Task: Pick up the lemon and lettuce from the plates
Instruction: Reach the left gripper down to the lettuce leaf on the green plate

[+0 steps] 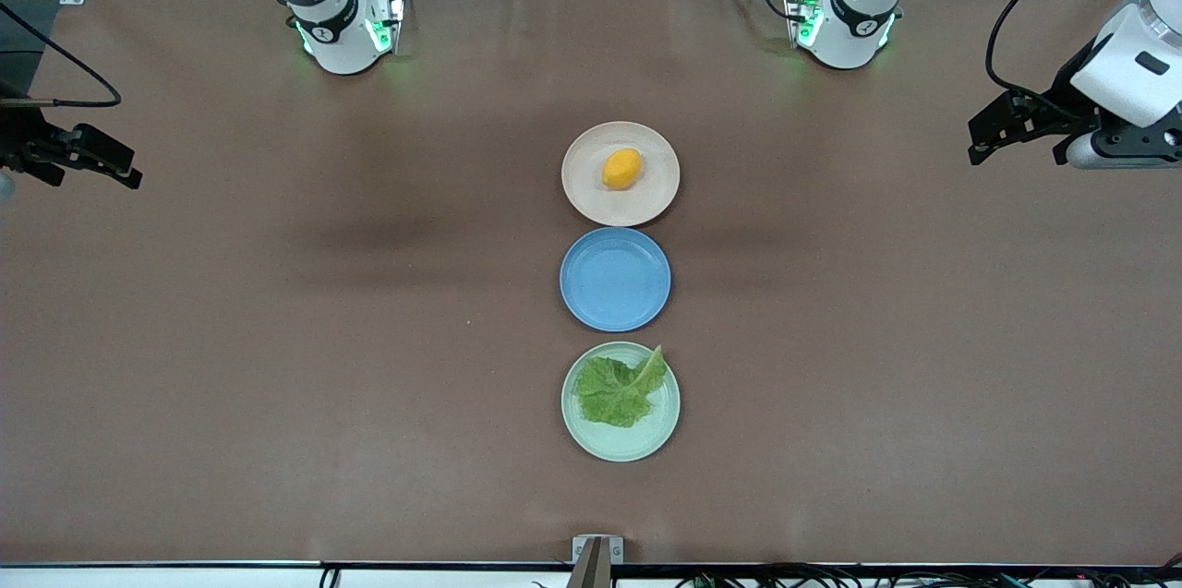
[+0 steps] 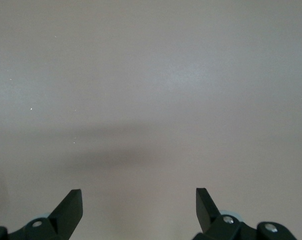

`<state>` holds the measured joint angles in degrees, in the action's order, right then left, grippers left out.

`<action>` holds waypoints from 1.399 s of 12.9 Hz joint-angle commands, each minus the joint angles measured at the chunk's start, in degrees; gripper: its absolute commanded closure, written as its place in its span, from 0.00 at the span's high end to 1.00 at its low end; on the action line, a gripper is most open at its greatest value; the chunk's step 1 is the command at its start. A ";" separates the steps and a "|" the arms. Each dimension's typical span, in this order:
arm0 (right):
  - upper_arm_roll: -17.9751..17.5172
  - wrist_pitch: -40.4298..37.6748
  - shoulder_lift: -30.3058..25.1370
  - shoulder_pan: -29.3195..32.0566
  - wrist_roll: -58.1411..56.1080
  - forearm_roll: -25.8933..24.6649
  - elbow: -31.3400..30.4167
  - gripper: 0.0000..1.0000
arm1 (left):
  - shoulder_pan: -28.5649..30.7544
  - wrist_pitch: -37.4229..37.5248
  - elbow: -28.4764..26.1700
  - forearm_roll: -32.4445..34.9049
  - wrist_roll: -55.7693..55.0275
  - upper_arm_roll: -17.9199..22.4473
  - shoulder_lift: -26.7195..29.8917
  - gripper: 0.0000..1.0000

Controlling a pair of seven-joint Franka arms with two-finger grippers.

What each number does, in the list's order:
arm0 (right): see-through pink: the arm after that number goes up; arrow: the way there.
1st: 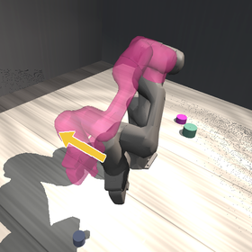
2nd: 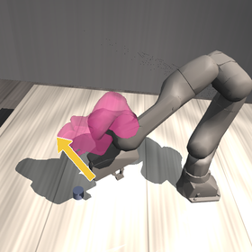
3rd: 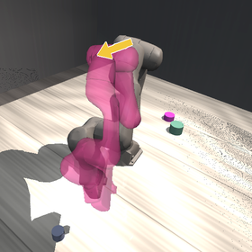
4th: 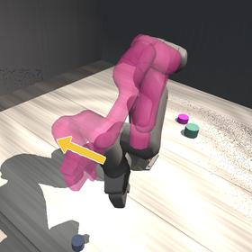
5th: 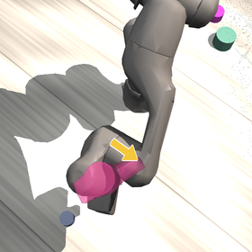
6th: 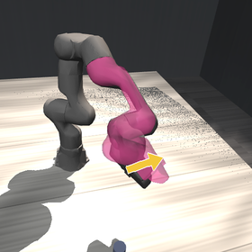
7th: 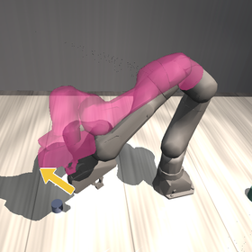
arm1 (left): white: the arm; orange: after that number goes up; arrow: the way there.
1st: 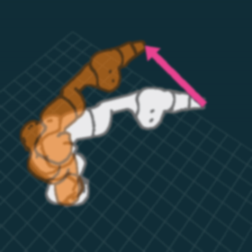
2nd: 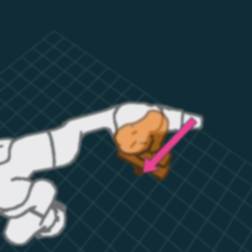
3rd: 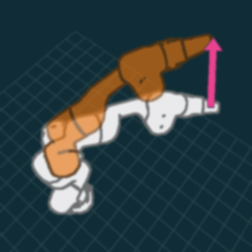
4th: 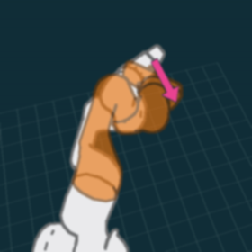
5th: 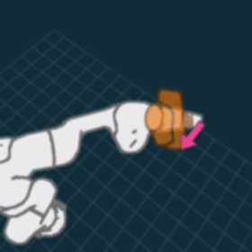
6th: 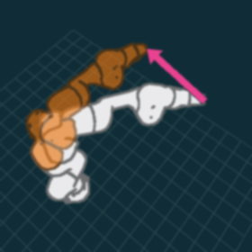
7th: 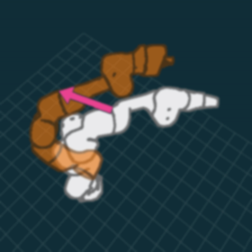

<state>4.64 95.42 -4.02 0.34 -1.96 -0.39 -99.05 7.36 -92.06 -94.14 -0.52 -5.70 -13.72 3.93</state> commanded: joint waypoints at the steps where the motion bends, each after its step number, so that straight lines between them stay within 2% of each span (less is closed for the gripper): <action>1: 0.02 1.69 -3.27 -0.07 -0.85 0.13 -3.86 1.00 | 0.64 0.21 1.94 -0.97 1.74 -0.26 -0.76 1.00; 4: -0.07 1.79 -3.10 -0.07 -0.85 0.13 -3.43 1.00 | -0.41 0.21 5.19 -0.27 2.18 -0.34 -4.87 1.00; 7: -0.07 2.14 -2.93 -0.07 -0.85 0.13 -2.20 1.00 | -4.00 -0.57 13.70 -0.36 2.36 -1.13 -18.38 1.00; 9: -0.07 2.31 -2.84 -0.07 -0.76 0.22 -2.02 1.00 | -9.18 -9.75 13.99 1.73 2.01 -1.05 -24.46 1.00; 11: -0.15 2.14 -2.75 -0.07 -0.68 0.30 -2.02 1.00 | -15.15 -15.75 14.51 7.61 1.22 -0.70 -30.35 1.00; 15: -0.15 1.09 -2.75 -0.07 -0.59 1.45 -2.37 1.00 | -20.79 -32.71 14.86 9.05 0.25 -0.09 -39.76 1.00; 18: -0.15 0.91 -2.75 -0.07 -0.76 1.45 -2.55 1.00 | -24.13 -38.96 22.14 8.87 1.30 0.62 -48.02 1.00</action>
<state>4.44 96.31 -5.54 0.30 -2.02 0.25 -100.25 -14.20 -129.41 -78.82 7.37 -5.22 -13.84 -38.87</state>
